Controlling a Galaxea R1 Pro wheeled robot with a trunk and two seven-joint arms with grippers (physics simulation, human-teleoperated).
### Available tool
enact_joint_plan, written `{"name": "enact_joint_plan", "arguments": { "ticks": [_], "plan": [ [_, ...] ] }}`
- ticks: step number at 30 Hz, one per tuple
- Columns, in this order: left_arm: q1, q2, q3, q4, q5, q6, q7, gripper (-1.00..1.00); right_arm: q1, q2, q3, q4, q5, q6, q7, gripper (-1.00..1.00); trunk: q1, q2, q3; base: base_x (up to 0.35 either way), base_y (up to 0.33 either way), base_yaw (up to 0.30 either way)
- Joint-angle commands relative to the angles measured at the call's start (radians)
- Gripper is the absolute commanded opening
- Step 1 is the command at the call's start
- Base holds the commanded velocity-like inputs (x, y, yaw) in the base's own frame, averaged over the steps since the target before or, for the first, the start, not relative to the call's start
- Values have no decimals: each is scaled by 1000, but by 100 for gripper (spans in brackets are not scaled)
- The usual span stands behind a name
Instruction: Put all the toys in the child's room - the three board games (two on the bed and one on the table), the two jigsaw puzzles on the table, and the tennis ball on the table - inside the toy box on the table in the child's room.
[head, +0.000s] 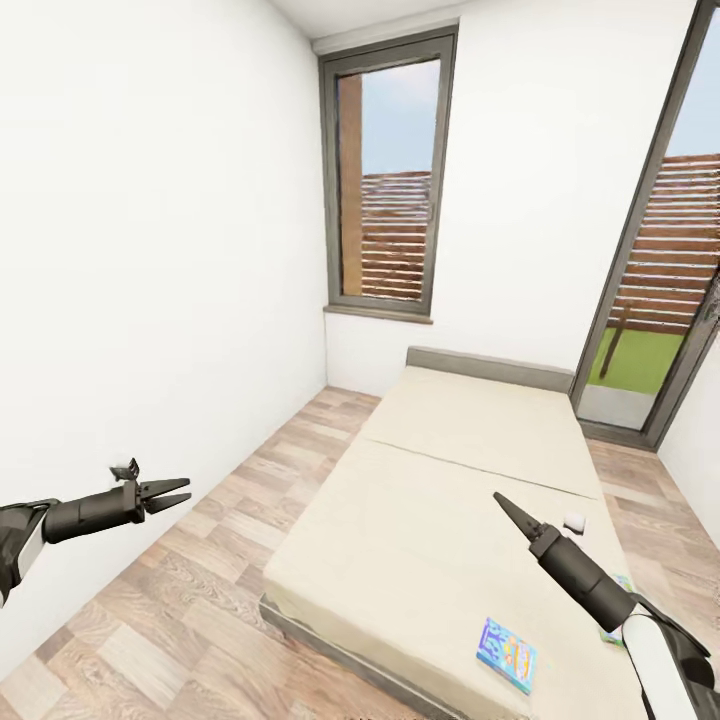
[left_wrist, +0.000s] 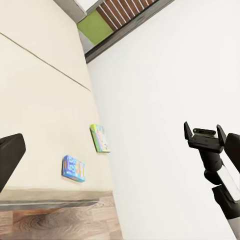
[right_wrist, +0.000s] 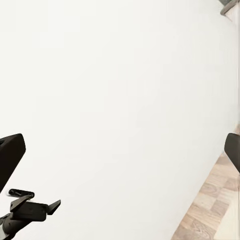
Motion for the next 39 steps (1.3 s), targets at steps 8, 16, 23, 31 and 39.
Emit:
{"name": "enact_joint_plan", "arguments": {
  "ticks": [8, 16, 23, 31, 39],
  "plan": [
    [-1, 0, 0, 0, -1, 12, -4, 100, -1, -1, -1, 0, -6, 7, 1, 100, 1, -2, -12, 0, 0, -158],
    [-1, -1, 0, 0, -1, 12, -4, 100, -1, 0, -1, 0, -6, 6, 0, 100, 1, -2, -23, 0, 0, -158],
    [-1, -2, 0, 0, -1, 13, -4, 100, -2, 0, -1, 1, -6, 5, -1, 100, 1, -2, -31, 0, 0, -158],
    [-1, -2, -1, 0, -1, 14, -4, 100, -2, 1, 1, 1, -6, 3, -1, 100, 1, -2, -42, 0, 0, -155],
    [-1, -2, -1, 0, -1, 15, -4, 100, -2, 0, 0, 2, -6, 3, -1, 100, 1, -2, -52, 0, 0, -152]
  ]
}}
